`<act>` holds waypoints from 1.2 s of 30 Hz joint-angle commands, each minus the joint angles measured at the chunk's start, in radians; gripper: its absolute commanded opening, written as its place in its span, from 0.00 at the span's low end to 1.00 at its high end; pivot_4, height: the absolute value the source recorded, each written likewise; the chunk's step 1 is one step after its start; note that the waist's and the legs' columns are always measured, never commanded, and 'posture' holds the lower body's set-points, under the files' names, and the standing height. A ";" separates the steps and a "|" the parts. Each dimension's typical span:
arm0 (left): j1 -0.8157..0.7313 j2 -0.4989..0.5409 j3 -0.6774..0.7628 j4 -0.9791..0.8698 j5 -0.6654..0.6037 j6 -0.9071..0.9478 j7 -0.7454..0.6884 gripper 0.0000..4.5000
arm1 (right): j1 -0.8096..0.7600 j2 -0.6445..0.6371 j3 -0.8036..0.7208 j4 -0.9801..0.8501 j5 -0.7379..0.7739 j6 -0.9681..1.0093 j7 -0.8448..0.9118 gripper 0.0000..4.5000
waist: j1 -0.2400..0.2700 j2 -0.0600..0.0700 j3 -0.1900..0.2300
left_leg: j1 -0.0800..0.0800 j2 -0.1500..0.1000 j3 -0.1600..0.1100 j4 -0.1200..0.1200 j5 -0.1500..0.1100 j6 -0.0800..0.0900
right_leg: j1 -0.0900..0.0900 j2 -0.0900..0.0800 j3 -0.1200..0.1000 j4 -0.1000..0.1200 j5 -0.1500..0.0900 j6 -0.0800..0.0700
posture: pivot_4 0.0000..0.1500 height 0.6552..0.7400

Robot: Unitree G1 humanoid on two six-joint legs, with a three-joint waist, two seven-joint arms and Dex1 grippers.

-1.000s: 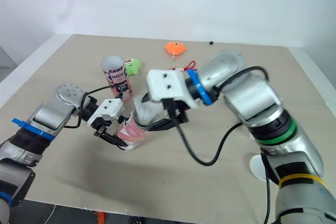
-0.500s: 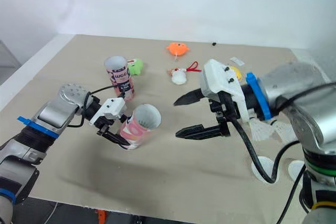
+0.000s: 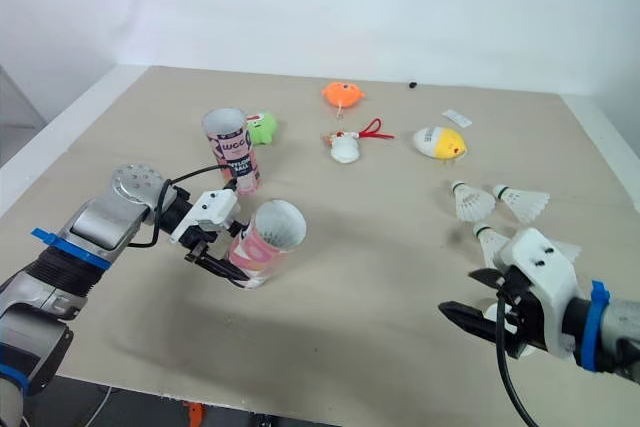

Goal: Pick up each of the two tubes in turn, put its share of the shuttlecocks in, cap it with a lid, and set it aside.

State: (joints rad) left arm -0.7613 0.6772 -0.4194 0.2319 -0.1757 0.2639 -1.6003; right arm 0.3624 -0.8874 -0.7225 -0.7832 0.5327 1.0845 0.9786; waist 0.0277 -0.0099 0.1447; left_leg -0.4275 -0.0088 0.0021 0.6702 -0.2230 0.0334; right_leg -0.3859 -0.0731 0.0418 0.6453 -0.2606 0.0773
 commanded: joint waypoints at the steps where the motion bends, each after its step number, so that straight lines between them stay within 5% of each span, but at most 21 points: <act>1: 0.006 -0.030 -0.079 0.026 0.020 -0.010 -0.014 0.63 | -0.003 0.047 -0.001 0.101 -0.061 -0.117 -0.070 0.87 | 0.000 0.000 0.000 | 0.001 0.000 0.000 0.000 0.000 0.000 | -0.001 0.000 0.000 0.000 0.000 0.000 | 1.00 1.00; 25: 0.037 -0.008 -0.068 -0.025 0.014 0.025 -0.014 0.63 | -0.309 0.100 0.322 0.550 -0.228 -0.339 -0.344 0.87 | 0.002 0.002 -0.001 | -0.001 -0.003 0.000 -0.002 0.000 0.000 | 0.001 -0.001 0.001 -0.001 0.002 -0.004 | 1.00 1.00; 29: 0.045 -0.003 -0.060 -0.039 0.017 0.038 -0.014 0.63 | -0.334 0.105 0.345 0.576 -0.230 -0.355 -0.350 0.62 | 0.002 0.002 -0.001 | 0.000 -0.003 0.000 -0.002 0.000 0.000 | 0.001 -0.001 0.002 -0.001 0.002 -0.004 | 1.00 1.00; 34: 0.056 0.006 -0.052 -0.055 0.019 0.048 -0.014 0.63 | -0.308 0.107 0.347 0.523 -0.188 -0.355 -0.314 0.09 | 0.002 0.002 -0.001 | 0.000 -0.003 -0.001 -0.003 0.000 0.000 | 0.001 -0.001 0.002 -0.001 0.001 -0.004 | 1.00 1.00; 36: 0.058 0.006 -0.050 -0.059 0.019 0.051 -0.014 0.63 | -0.296 0.107 0.342 0.497 -0.165 -0.351 -0.294 0.02 | 0.002 0.002 -0.001 | 0.000 -0.003 -0.001 -0.003 0.000 0.000 | 0.001 0.000 0.002 -0.001 0.003 -0.001 | 1.00 1.00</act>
State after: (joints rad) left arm -0.7387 0.6866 -0.4120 0.1769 -0.1764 0.2938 -1.5987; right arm 0.0653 -0.7801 -0.3652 -0.2495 0.3464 0.7360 0.6704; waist 0.0293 -0.0077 0.1440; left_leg -0.4276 -0.0118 0.0010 0.6666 -0.2230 0.0338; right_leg -0.3847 -0.0734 0.0437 0.6440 -0.2577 0.0771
